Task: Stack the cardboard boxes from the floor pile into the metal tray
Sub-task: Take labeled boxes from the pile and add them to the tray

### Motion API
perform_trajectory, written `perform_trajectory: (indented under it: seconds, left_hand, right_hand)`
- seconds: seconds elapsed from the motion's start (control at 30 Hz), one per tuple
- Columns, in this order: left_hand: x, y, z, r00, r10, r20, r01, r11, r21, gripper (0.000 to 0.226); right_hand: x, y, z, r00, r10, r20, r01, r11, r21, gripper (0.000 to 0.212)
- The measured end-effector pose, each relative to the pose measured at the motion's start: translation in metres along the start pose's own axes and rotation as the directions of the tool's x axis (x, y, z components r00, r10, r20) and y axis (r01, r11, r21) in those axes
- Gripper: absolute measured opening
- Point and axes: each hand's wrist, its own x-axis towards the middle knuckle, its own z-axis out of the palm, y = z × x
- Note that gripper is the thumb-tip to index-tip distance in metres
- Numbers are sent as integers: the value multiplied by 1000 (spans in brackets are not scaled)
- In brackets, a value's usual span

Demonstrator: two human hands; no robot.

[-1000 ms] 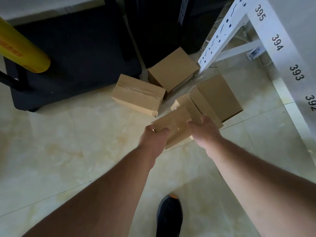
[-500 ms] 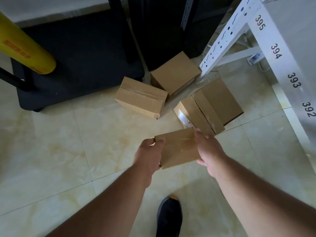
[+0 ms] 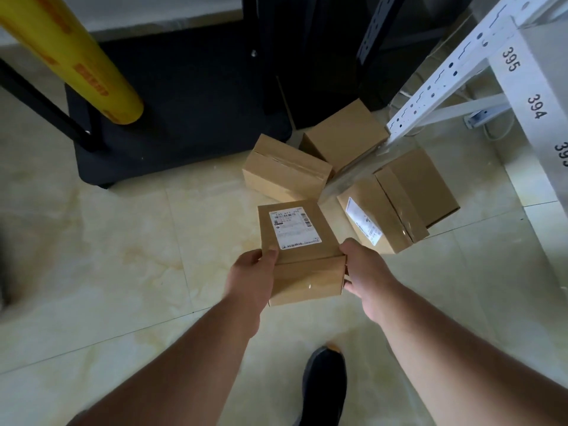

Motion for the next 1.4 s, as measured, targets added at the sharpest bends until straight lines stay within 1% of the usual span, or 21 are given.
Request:
perform_trajectory:
  seconds: [0.03,0.07,0.13,0.17,0.33,0.37,0.47,0.57,0.7,0.87,1.0,1.07,1.13,1.3,1.4]
  left_hand:
    - [-1,-1,-9,1000,0,2,0,1000,-4,23]
    - [-4,0,-19,1000,1,1,-1,1000,-8,29]
    - [-7,-1,-39,1000,8,-1,-8,1000,-26,39]
    - [-10,-1,-49,1000,16,-2,-16,999,-35,36]
    - [-12,2,-108,997,57,-49,-61,995,-83,17]
    - [-13,3,-120,996,67,-59,-72,994,-88,18]
    - [-14,5,-161,992,89,-85,-98,988,-120,29]
    - [-13,3,-201,985,120,-123,-139,978,-153,22]
    - [-19,3,-259,969,170,-182,-200,966,-164,23]
    - [-28,1,-333,945,211,-250,-262,946,-190,26]
    - [-40,6,-388,932,228,-281,-294,930,-221,26]
    - [-47,11,-415,928,224,-299,-298,925,-233,26]
    - [-55,17,-445,919,229,-322,-311,921,-233,21]
    - [-70,31,-501,887,264,-379,-370,897,-241,21]
    - [-77,34,-535,863,249,-439,-391,879,-271,26]
  right_hand:
    - [-2,-1,7,999,-38,13,39,997,-70,15]
    - [-9,-3,15,998,-63,17,64,992,-113,15]
    - [-27,-9,31,996,-90,27,93,984,-149,23]
    - [-34,-12,40,994,-107,35,111,981,-160,26]
    - [-63,-23,90,987,-154,39,159,974,-162,31]
    - [-68,-26,102,983,-177,44,182,970,-161,31]
    - [-84,-37,140,973,-223,58,230,958,-171,27]
    - [-100,-46,179,959,-265,102,281,939,-198,25]
    - [-126,-50,231,948,-285,144,309,933,-185,30]
    - [-169,-56,293,924,-331,191,364,914,-178,25]
    - [-202,-66,338,906,-366,214,405,895,-184,28]
    - [-221,-72,360,901,-377,215,418,889,-190,31]
    - [-241,-80,385,893,-394,216,434,880,-191,37]
    - [-280,-96,434,869,-462,180,489,857,-162,57]
    - [-299,-103,463,843,-500,196,531,834,-153,57]
